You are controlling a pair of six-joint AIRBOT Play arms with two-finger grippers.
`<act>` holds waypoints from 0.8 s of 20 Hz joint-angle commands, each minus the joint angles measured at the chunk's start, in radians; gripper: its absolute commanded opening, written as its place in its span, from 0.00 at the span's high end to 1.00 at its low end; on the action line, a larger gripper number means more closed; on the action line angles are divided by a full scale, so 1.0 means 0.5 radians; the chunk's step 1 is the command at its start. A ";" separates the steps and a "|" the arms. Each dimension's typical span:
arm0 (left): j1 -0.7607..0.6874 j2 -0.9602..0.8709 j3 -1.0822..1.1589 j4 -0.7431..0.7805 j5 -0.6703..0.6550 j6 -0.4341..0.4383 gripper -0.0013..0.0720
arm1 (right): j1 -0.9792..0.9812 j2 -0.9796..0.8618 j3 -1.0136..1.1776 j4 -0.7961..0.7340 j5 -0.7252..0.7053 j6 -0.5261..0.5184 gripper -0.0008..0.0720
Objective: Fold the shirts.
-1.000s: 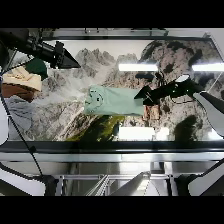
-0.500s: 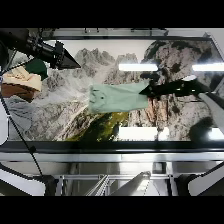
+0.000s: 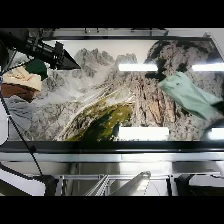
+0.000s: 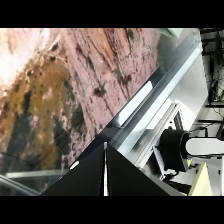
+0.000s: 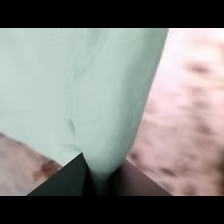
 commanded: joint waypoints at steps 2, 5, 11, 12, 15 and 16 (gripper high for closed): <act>-0.002 0.000 0.000 0.002 -0.040 0.002 0.96 | -0.712 0.317 -0.475 -0.283 -0.233 0.105 0.95; -0.005 0.000 0.000 0.002 -0.053 0.003 0.96 | -1.094 0.542 -0.771 -0.363 -0.347 0.104 0.95; -0.127 0.000 0.000 0.003 -0.031 0.063 0.96 | -1.495 0.827 -0.949 -0.425 -0.408 0.091 0.94; -0.144 0.000 0.000 0.003 -0.032 0.076 0.96 | -1.505 0.829 -0.949 -0.422 -0.394 0.088 0.77; -0.152 0.000 0.000 0.003 -0.031 0.078 0.96 | -1.504 0.829 -0.947 -0.418 -0.309 0.085 0.03; -0.137 0.000 0.000 0.003 -0.028 0.078 0.96 | -1.505 0.829 -0.943 -0.418 -0.254 0.085 0.03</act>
